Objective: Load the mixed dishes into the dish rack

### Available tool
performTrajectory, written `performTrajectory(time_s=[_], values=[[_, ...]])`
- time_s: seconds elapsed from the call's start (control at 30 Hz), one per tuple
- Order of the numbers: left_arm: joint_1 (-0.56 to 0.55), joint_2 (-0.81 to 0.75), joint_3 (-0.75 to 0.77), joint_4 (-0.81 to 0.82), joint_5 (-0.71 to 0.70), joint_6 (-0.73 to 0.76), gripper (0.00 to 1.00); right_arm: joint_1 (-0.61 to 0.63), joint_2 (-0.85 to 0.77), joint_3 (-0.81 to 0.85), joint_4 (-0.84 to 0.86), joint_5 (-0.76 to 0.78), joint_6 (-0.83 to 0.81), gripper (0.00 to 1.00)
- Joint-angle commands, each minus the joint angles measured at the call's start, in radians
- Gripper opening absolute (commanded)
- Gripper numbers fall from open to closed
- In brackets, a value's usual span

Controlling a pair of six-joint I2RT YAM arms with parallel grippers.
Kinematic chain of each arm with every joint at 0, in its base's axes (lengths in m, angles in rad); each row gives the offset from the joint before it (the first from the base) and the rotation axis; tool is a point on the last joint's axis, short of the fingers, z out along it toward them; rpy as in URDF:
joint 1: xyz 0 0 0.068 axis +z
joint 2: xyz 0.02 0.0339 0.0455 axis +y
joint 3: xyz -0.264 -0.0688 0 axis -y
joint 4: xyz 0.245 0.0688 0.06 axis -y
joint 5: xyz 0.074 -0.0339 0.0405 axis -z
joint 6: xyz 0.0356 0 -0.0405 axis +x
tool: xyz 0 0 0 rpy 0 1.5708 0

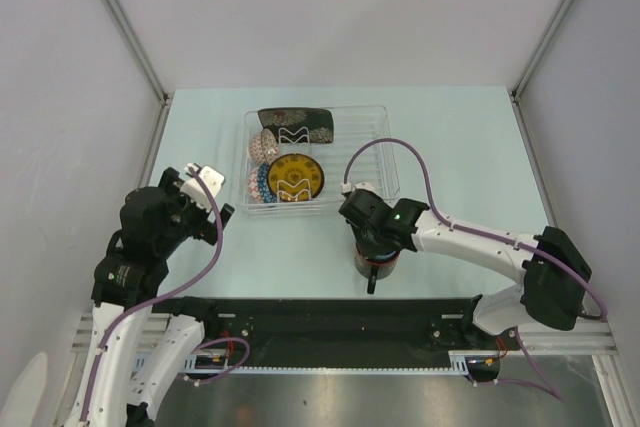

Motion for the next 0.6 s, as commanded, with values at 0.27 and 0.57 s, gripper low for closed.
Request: performTrajectory(time_s=[0.27,0.57], values=[[-0.004,0.036,0.03,0.047,0.043,-0.047,1.0,-0.041,-0.198,0.196,-0.126,-0.001,-0.042,0.0],[-0.004,0.141,0.123,0.009,0.219,-0.303,1.0,-0.055,-0.365,0.475,0.062,-0.138,-0.093,0.0]])
